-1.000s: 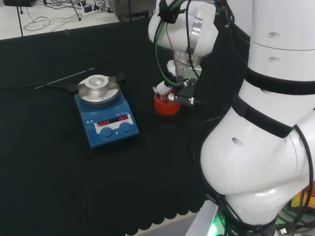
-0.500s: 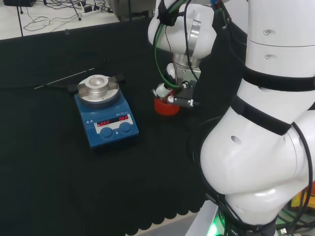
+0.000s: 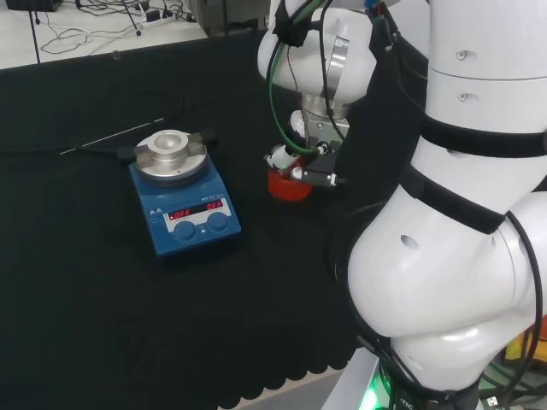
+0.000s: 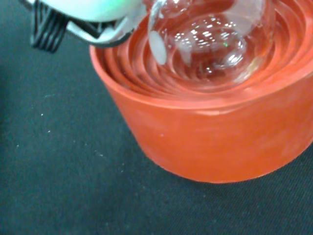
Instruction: Pick up the round-bottom flask.
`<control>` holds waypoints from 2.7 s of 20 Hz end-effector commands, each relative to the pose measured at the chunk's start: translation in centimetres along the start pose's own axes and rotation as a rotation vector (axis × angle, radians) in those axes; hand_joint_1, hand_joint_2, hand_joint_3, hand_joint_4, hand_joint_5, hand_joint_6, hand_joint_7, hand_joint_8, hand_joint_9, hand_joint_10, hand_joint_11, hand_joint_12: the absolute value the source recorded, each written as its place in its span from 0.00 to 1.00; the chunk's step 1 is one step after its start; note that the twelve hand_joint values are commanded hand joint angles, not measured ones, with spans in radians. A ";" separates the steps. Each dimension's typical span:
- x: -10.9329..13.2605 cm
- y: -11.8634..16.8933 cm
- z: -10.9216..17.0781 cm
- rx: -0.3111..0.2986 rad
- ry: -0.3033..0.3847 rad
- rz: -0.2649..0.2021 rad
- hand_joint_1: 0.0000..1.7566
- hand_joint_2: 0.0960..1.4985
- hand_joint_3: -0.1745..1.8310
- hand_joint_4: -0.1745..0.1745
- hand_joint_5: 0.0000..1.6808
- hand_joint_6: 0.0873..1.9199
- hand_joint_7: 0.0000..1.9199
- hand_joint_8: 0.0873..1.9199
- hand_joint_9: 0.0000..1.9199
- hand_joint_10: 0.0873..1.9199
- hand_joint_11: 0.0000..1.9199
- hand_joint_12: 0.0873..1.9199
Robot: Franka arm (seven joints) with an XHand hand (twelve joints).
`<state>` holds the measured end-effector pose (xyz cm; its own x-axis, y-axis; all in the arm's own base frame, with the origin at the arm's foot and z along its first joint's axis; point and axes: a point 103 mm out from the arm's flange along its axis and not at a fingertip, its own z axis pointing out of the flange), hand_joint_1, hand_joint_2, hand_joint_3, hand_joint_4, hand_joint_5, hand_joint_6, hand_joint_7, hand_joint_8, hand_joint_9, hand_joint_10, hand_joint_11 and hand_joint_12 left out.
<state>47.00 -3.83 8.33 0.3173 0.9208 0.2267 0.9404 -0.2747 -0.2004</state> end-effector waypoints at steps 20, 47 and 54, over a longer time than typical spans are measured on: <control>-0.5 -0.3 -0.2 -0.012 0.022 -0.004 0.58 0.44 0.34 0.58 0.65 0.35 0.23 0.32 0.34 0.27 0.16 0.69; 0.1 0.1 1.2 0.051 0.011 -0.009 0.50 0.34 0.39 0.33 0.45 0.38 0.19 0.35 0.30 0.31 0.12 0.71; 0.2 -0.1 0.8 0.037 -0.022 -0.026 0.57 0.37 0.41 0.54 0.60 0.35 0.21 0.34 0.32 0.31 0.13 0.70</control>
<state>46.95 -3.40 7.34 0.3007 0.9264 0.2264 0.9390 -0.2461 -0.2402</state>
